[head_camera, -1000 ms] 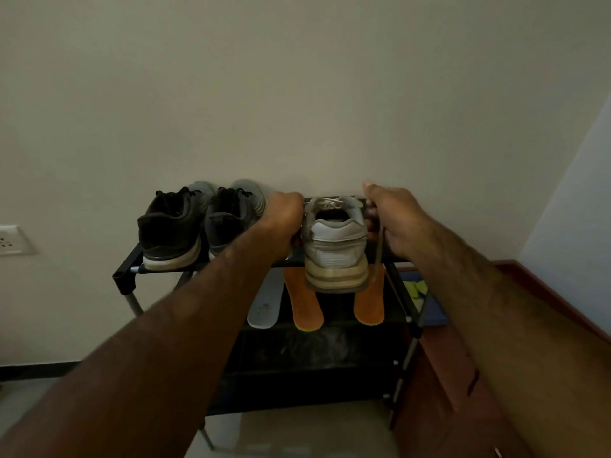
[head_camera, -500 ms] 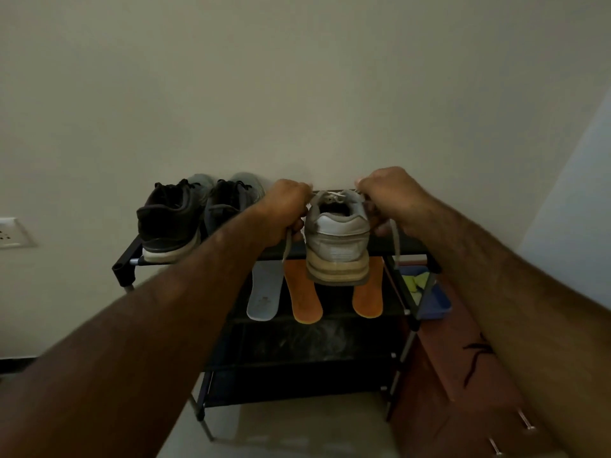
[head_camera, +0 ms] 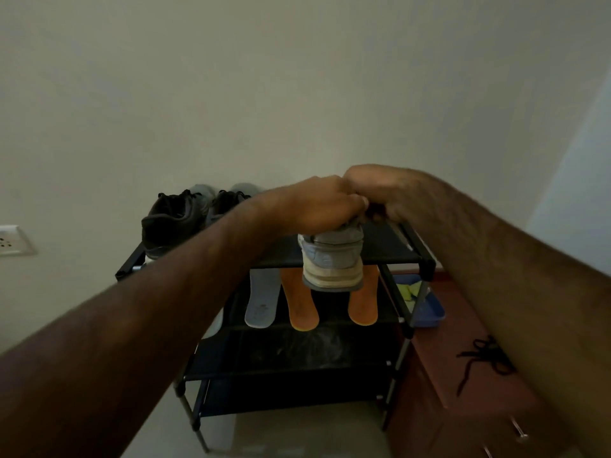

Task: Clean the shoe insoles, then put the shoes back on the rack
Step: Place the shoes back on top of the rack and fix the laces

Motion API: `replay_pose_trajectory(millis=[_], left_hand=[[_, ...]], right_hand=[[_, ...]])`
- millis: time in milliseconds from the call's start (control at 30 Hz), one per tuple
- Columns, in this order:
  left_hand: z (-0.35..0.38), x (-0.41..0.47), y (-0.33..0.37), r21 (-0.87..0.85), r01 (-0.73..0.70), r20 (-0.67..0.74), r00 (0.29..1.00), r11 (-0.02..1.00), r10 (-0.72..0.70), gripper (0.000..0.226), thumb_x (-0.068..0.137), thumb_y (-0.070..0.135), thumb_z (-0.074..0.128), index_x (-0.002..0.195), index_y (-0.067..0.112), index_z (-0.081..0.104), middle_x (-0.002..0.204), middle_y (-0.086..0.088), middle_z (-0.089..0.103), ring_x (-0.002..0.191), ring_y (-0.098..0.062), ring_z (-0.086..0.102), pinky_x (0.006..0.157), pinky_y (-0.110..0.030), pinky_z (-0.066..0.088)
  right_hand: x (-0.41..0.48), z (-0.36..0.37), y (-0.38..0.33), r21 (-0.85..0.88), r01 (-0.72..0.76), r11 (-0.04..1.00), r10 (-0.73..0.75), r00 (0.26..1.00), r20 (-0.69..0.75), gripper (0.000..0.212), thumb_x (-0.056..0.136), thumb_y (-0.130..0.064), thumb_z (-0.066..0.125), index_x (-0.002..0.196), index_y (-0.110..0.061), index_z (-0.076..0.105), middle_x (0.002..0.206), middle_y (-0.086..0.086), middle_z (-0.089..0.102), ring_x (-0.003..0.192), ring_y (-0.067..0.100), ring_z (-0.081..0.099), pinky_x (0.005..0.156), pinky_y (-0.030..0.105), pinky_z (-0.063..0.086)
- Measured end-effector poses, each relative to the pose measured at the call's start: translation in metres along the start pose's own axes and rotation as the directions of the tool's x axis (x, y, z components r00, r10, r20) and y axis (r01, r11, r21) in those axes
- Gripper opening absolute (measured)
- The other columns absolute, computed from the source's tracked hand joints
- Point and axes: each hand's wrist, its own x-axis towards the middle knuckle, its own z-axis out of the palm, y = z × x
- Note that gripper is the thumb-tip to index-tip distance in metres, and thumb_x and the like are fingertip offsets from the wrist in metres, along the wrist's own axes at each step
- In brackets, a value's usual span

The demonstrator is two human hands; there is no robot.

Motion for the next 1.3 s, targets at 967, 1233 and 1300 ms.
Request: replay_pose_trajectory(millis=[967,1233,1300], left_hand=[[0.017,0.051,-0.039,0.154,0.222,-0.094,0.973,0.963,-0.209,0.037,0.109,0.032,0.04,0.128,0.007,0.061,0.129,-0.017,0.064,0.117,-0.033,0.061,0.102,-0.041,0.048],[0.021,0.056,-0.064,0.042,0.071,-0.152,0.986,0.997,-0.064,0.029,0.103,0.022,0.051,0.123,0.016,0.071,0.119,-0.008,0.072,0.107,-0.025,0.067,0.099,-0.042,0.053],[0.022,0.055,-0.064,-0.002,0.016,-0.211,0.977,1.0,-0.016,0.03,0.102,0.016,0.051,0.123,0.013,0.072,0.113,-0.006,0.073,0.099,-0.019,0.069,0.09,-0.033,0.056]], right_hand=[[-0.015,-0.014,0.003,-0.028,0.176,0.984,-0.177,0.984,-0.028,0.022,0.096,-0.006,0.061,0.093,-0.015,0.081,0.09,-0.001,0.074,0.09,0.014,0.058,0.067,0.024,0.044],[-0.002,0.0,0.018,-0.417,0.063,0.907,-0.064,0.998,0.011,0.022,0.092,-0.021,0.071,0.108,-0.006,0.072,0.095,0.009,0.068,0.083,0.021,0.065,0.065,0.031,0.056],[0.0,0.004,0.018,-0.49,0.029,0.871,-0.052,0.998,-0.033,0.019,0.093,-0.02,0.071,0.107,-0.007,0.068,0.099,0.011,0.066,0.088,0.024,0.067,0.067,0.032,0.06]])
